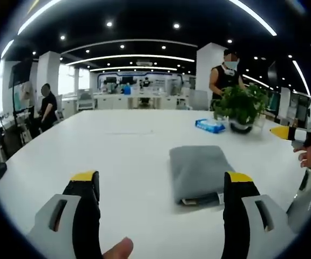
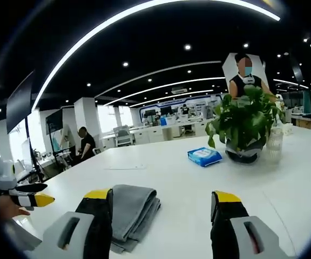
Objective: Open the folded towel by lifting each exposed corner and separating the folded layers until the towel lies flat within the target outline without major curled edges
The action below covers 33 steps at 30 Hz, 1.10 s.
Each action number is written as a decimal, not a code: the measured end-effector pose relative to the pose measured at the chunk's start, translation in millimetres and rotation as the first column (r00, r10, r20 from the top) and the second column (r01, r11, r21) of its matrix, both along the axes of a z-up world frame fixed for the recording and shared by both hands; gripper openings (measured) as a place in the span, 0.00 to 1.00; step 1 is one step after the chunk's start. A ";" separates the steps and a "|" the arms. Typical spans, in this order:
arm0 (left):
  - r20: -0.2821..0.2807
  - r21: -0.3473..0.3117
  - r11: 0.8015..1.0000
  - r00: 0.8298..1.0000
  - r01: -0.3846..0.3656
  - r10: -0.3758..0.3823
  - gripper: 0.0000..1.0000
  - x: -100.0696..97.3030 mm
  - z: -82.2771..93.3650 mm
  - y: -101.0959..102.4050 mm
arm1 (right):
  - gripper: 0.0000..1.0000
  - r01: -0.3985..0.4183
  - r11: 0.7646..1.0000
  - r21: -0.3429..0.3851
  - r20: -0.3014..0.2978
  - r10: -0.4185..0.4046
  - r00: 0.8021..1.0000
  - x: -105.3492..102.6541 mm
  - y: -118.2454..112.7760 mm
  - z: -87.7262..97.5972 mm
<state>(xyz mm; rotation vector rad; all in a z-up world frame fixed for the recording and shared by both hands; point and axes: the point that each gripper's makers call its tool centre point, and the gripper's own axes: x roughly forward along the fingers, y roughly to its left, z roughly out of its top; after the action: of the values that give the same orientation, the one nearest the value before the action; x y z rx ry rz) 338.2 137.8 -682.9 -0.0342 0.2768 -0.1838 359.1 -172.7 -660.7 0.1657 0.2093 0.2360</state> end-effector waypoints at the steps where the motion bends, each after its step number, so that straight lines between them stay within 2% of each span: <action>1: -0.001 0.000 1.000 1.000 0.001 -0.001 0.95 -0.1 -0.1 -0.3 | 0.74 0.001 1.000 0.001 0.000 -0.001 1.000 0.0 -0.2 0.0; 33: -0.005 -0.014 1.000 1.000 -0.005 0.005 0.92 0.7 0.4 2.2 | 0.72 0.000 0.999 -0.037 -0.009 0.000 1.000 -0.9 0.5 -2.2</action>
<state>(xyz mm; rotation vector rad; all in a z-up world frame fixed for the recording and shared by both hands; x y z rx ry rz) 338.9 139.9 -682.4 -0.0488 0.2801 -0.1805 358.3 -172.3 -662.9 0.1300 0.2226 0.2312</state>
